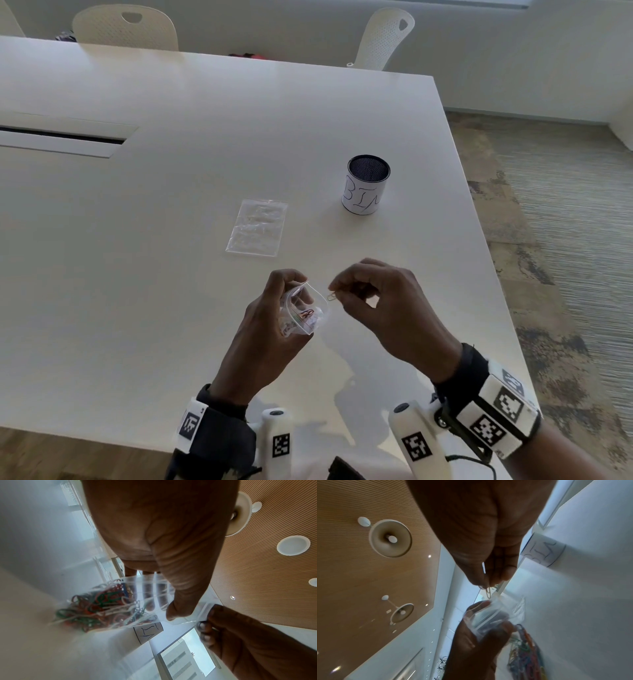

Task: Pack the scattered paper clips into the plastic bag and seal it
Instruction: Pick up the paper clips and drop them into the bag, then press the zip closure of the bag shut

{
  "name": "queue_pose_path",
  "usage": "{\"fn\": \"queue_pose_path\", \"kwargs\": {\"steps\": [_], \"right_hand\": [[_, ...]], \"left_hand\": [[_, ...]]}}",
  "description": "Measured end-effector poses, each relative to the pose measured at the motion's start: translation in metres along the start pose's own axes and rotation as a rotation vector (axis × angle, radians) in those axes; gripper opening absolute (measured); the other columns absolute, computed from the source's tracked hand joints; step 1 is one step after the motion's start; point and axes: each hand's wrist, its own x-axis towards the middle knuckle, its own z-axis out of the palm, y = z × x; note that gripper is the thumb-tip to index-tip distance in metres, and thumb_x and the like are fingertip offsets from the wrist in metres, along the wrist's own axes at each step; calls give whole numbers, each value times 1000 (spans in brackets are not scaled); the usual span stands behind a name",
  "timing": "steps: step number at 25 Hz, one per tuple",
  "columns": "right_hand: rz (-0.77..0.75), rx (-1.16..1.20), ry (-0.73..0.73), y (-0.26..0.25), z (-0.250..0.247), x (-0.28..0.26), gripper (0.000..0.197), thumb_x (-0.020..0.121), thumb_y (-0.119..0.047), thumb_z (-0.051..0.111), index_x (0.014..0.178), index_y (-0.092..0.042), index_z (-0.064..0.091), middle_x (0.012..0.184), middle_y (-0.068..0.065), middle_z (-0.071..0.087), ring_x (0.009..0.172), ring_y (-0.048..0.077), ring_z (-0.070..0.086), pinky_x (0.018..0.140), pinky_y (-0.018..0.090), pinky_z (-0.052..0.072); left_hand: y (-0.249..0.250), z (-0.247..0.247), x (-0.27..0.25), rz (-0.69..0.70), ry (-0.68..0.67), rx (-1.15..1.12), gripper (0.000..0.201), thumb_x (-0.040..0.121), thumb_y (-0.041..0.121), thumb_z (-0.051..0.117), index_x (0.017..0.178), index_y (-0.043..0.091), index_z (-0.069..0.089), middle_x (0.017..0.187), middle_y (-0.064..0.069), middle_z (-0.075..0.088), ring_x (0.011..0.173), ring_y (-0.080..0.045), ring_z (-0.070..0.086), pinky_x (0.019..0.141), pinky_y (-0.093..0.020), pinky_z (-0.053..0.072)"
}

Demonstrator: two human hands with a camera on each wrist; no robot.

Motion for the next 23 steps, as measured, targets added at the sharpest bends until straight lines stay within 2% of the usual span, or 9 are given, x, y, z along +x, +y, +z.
{"fn": "queue_pose_path", "kwargs": {"steps": [3, 5, 6, 9, 12, 15, 17, 20, 23], "right_hand": [[-65, 56, -19, -17, 10, 4, 9, 89, -5, 79, 89, -14, 76, 77, -11, 74, 71, 5, 71, 69, 14, 54], [-85, 74, -57, -23, 14, 4, 6, 92, -11, 78, 92, -17, 78, 81, -13, 75, 74, 1, 72, 71, 17, 57], [-102, 38, -105, -28, 16, 5, 0, 93, -21, 78, 93, -21, 78, 82, -15, 73, 72, 1, 69, 68, 20, 56], [-145, -269, -266, -34, 14, 0, 23, 86, -54, 77, 95, -33, 74, 84, -19, 55, 66, -5, 51, 60, 13, 38], [-150, -309, -295, -39, 16, 0, 11, 91, -42, 74, 92, -31, 73, 84, -19, 48, 64, -10, 46, 59, 10, 30], [-120, -255, -244, -38, 14, 3, 8, 93, -32, 74, 96, -36, 68, 86, -18, 50, 67, -10, 49, 61, 11, 32], [-101, -212, -234, -36, 11, 3, 18, 94, -29, 75, 104, -40, 64, 90, -17, 51, 71, -11, 51, 61, 10, 32], [-95, -205, -241, -35, 10, 2, 10, 95, -28, 74, 100, -37, 70, 91, -17, 50, 75, -15, 52, 62, 5, 35], [-97, -236, -257, -33, 8, 3, 2, 97, -32, 72, 97, -30, 73, 94, -15, 50, 71, -11, 50, 62, 7, 33]], "left_hand": [[0, -2, 0, -14, 5, 16, 58, 82, 7, 82, 124, 29, 49, 106, 18, 70, 96, -6, 70, 72, -11, 52], [1, -3, 0, -16, 1, 13, 59, 82, 6, 82, 125, 30, 48, 106, 16, 71, 93, -6, 71, 70, -11, 51], [0, -6, -1, -12, 10, 9, 60, 82, 6, 82, 125, 30, 48, 107, 15, 71, 92, -6, 71, 69, -10, 50], [-1, -6, 0, 8, -6, -7, 64, 81, 7, 84, 129, 26, 46, 105, 15, 71, 94, -6, 71, 70, -10, 52], [-2, -12, 0, -27, -79, -40, 70, 82, 10, 82, 136, 32, 43, 114, 20, 68, 99, -7, 71, 74, -12, 54], [-5, -28, 2, -70, -301, -109, 82, 91, 16, 80, 152, 43, 33, 137, 16, 62, 124, -8, 65, 98, -21, 54], [-7, -36, 4, -62, -356, -146, 69, 101, 23, 70, 156, 42, 34, 146, 12, 61, 136, -10, 59, 113, -34, 47], [-7, -34, 10, -61, -277, -299, 41, 110, 28, 43, 150, 28, 53, 141, 2, 68, 135, -20, 62, 113, -43, 46], [-8, -25, 17, -72, -92, -307, 37, 114, 17, 38, 135, 21, 68, 123, -2, 77, 120, -22, 71, 104, -41, 53]]}}
